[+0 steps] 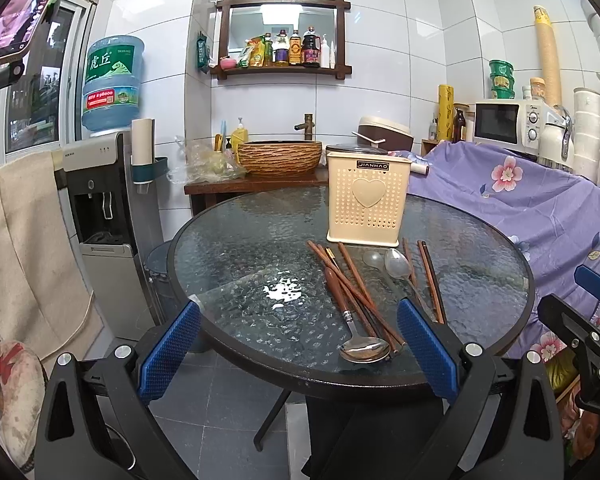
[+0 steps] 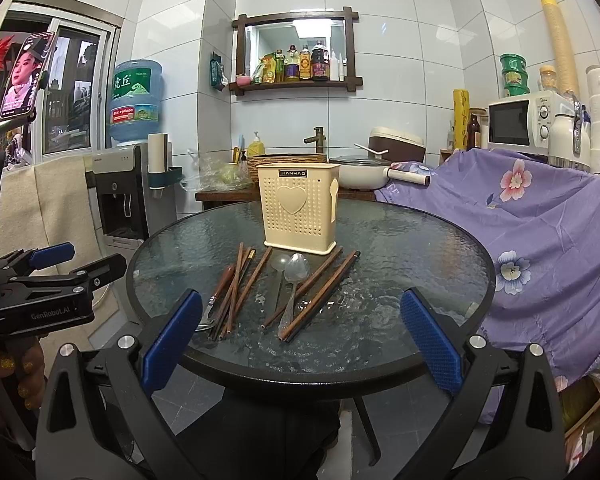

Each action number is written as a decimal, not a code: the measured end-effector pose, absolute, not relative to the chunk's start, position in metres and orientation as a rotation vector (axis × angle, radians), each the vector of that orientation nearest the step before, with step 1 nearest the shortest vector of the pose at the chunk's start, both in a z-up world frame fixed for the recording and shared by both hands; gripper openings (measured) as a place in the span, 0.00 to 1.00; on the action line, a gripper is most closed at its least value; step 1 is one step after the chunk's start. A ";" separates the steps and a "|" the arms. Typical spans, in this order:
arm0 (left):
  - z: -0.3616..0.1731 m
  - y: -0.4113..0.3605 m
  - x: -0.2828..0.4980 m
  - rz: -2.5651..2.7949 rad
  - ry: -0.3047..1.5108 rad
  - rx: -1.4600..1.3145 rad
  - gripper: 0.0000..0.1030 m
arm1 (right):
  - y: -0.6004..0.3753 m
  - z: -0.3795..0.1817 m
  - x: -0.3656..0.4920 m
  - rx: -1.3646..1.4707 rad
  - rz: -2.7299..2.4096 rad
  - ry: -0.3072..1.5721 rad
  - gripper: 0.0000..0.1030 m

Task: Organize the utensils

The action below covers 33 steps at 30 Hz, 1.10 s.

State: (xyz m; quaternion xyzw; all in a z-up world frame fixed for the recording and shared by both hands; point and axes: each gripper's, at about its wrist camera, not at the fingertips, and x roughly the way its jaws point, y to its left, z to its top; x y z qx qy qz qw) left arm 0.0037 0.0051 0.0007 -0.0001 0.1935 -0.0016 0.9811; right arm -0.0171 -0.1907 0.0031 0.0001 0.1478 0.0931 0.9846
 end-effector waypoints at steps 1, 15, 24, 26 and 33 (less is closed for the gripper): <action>0.000 0.006 0.004 -0.001 0.389 -0.002 0.94 | -0.190 0.003 -0.017 0.001 0.187 0.297 0.95; 0.000 0.007 0.004 -0.002 0.389 -0.002 0.94 | -0.192 0.003 -0.020 0.004 0.190 0.299 0.95; -0.001 0.008 0.005 -0.001 0.392 -0.003 0.94 | -0.192 0.002 -0.018 0.003 0.189 0.303 0.95; -0.001 0.008 0.005 -0.002 0.394 -0.002 0.94 | -0.192 0.002 -0.018 0.004 0.190 0.303 0.95; -0.004 0.008 0.004 -0.001 0.394 -0.002 0.94 | -0.191 0.002 -0.017 0.005 0.190 0.305 0.95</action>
